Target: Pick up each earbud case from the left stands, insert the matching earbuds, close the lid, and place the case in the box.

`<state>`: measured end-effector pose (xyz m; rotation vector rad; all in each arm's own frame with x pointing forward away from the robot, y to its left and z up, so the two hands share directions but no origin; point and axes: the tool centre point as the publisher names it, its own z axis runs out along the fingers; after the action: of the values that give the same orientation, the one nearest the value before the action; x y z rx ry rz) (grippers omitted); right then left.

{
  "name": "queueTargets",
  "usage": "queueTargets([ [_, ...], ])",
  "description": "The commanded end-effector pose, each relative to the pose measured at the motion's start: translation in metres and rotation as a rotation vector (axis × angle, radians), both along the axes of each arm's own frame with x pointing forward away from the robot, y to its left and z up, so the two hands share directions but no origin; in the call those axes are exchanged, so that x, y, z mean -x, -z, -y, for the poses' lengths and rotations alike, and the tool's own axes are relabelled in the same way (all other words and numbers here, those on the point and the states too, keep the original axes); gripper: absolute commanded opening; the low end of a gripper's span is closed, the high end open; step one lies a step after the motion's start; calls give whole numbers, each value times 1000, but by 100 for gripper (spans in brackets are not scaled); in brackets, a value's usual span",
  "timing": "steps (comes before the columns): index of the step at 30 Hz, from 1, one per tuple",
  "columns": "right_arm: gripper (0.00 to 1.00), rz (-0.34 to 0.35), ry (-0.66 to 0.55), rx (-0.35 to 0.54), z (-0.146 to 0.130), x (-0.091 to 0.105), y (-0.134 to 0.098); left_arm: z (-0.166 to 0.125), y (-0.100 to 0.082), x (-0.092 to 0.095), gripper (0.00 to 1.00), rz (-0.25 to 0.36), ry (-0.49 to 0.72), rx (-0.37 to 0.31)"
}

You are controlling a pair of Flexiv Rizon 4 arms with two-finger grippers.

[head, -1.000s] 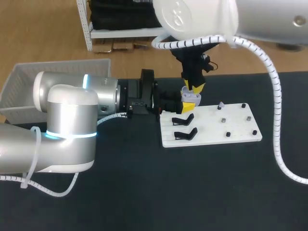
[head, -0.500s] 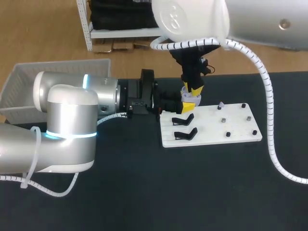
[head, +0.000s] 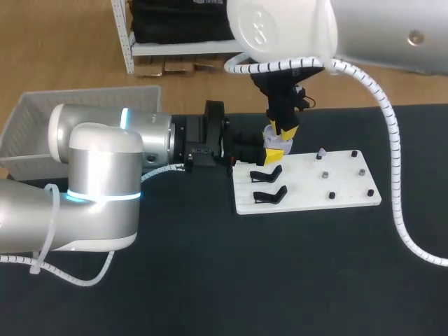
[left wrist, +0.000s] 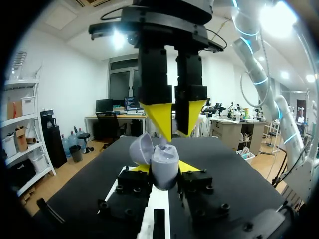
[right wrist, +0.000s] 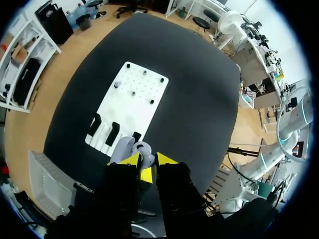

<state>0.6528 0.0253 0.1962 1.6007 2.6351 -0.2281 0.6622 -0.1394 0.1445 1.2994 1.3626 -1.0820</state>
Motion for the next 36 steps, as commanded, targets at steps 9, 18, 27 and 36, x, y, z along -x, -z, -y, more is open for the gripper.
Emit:
queueTargets([
  [9, 0, -5, 6, -7, 2, 1, 4, 0, 1, 0, 0, 4, -4, 7],
  [18, 0, -7, 12, -7, 4, -2, 8, 0, 1, 0, 0, 4, -4, 7],
  [27, 0, -15, 8, -11, 3, -5, 11, 0, 1, 0, 0, 4, -4, 7],
  [36, 0, -27, 5, -20, 3, -5, 14, 0, 1, 0, 0, 4, -4, 7],
])
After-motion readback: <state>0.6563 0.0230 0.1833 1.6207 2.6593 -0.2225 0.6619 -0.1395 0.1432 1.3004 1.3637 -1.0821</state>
